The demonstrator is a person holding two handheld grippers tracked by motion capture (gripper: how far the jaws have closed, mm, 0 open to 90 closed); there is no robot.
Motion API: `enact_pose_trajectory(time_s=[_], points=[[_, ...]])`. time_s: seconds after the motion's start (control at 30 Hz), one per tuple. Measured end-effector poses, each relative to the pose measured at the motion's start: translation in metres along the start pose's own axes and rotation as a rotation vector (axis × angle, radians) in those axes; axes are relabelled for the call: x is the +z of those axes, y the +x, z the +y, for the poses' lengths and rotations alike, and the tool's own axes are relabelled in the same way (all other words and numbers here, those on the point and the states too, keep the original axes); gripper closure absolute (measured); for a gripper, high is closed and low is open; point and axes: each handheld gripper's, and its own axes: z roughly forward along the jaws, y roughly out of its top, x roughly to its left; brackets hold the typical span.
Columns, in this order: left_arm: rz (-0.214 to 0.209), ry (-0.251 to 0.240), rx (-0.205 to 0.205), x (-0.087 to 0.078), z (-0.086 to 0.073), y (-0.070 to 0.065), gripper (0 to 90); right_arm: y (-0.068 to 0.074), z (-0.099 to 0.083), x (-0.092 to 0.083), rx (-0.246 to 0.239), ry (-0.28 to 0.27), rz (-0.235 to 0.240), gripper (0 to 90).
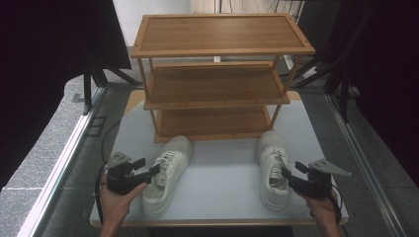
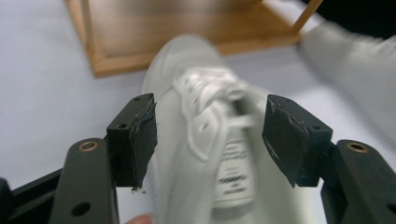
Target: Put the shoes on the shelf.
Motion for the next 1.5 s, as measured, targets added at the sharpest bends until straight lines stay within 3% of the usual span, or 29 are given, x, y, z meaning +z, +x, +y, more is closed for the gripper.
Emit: enact_pose_trajectory(time_s=[0.13,0.27,0.33,0.53,0.67,0.93,1.3,1.5], points=[[0.078,0.047,0.031,0.014,-0.003,0.000,41.2,0.005,0.002,0.016,-0.035,0.044,-0.049,39.7],[0.123,0.095,0.060,0.030,-0.003,-0.003,45.5,0.001,0.006,0.022,-0.027,0.066,-0.098,38.7],[0.136,0.098,0.061,0.034,-0.002,-0.004,49.3,0.001,0.007,0.027,-0.034,0.074,-0.101,41.3],[0.121,0.108,0.049,0.038,0.002,-0.001,56.6,-0.003,0.013,0.035,-0.050,0.095,-0.109,42.8],[0.103,0.106,0.064,0.038,0.001,-0.003,66.8,0.003,0.014,0.035,-0.080,0.112,-0.127,55.2],[0.114,0.101,0.090,0.037,-0.001,-0.004,76.3,0.015,0.015,0.037,-0.132,0.164,-0.226,67.5],[0.115,0.085,0.083,0.037,-0.002,-0.004,79.4,0.015,0.012,0.037,-0.130,0.142,-0.266,83.2],[0.116,0.051,0.086,0.035,-0.003,-0.006,81.6,0.007,0.007,0.031,-0.079,0.092,-0.224,84.8]])
